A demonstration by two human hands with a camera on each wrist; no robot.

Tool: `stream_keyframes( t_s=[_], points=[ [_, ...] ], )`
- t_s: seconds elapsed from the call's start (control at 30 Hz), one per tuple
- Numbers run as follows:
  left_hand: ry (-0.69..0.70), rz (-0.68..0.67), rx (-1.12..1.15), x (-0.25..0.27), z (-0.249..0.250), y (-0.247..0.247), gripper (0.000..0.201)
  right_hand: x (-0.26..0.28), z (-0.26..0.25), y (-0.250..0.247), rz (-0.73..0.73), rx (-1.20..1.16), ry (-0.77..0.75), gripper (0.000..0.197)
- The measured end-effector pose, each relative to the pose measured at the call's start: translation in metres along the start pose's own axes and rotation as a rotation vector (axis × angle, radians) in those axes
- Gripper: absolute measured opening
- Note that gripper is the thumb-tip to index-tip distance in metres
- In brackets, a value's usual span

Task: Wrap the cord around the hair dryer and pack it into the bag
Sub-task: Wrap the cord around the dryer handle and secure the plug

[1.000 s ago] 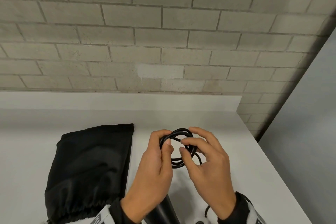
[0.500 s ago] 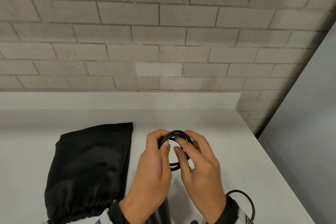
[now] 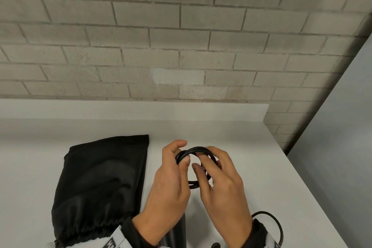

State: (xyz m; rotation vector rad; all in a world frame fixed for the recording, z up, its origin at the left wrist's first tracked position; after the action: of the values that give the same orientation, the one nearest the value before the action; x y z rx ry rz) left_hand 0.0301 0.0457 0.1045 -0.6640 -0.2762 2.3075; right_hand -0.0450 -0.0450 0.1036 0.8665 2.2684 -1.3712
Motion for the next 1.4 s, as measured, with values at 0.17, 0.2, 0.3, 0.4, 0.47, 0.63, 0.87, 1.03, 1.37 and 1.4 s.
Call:
stream_keyframes(
  t_s=[0.17, 0.2, 0.3, 0.4, 0.47, 0.63, 0.87, 1.03, 1.37, 1.4],
  points=[
    [-0.047, -0.020, -0.088, -0.002, -0.004, 0.002, 0.025, -0.002, 0.007, 0.004, -0.169, -0.109, 0.199, 0.014],
    [-0.068, -0.037, -0.120, -0.004, -0.006, 0.004, 0.025, -0.003, 0.011, 0.005, -0.228, -0.177, 0.263, 0.014],
    [-0.141, -0.088, -0.180, -0.006, -0.013, 0.008, 0.035, -0.006, 0.018, 0.001, -0.381, -0.538, 0.486, 0.028],
    [-0.181, -0.130, -0.251, -0.007, -0.015, 0.014, 0.035, -0.004, 0.018, -0.003, -0.469, -0.891, 0.623, 0.044],
    [-0.204, -0.125, -0.254, -0.009, -0.016, 0.013, 0.030, -0.003, 0.017, -0.006, -0.462, -0.881, 0.591, 0.041],
    [-0.227, -0.050, -0.225, -0.016, -0.016, 0.006, 0.020, 0.012, 0.008, -0.018, -0.191, -0.405, 0.359, 0.007],
    [-0.224, -0.052, -0.233, -0.018, -0.016, 0.014, 0.019, 0.020, 0.014, -0.027, 0.060, -0.333, 0.357, 0.018],
    [-0.173, -0.025, -0.248, -0.020, -0.016, 0.009, 0.025, 0.018, 0.014, -0.014, -0.080, -0.524, 0.407, 0.020],
    [-0.151, 0.043, -0.234, -0.031, -0.022, -0.002, 0.033, 0.011, 0.004, -0.024, -0.408, -1.025, 0.427, 0.026],
    [-0.171, 0.050, -0.214, -0.033, -0.024, -0.005, 0.031, 0.015, -0.001, -0.025, -0.344, -0.953, 0.329, 0.021]
  ],
)
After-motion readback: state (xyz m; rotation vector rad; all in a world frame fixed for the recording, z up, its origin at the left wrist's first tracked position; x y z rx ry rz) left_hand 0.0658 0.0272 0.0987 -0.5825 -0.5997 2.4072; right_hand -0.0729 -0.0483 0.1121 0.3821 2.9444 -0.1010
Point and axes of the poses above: each hand's wrist, its own x-axis away from the middle knuckle, its own y-axis out of the palm, z = x × y, the point moved 8 cm from there along -x, towards the middle knuckle, and after that the axes turned 11 degrees about -z, right-handed, at the moved point
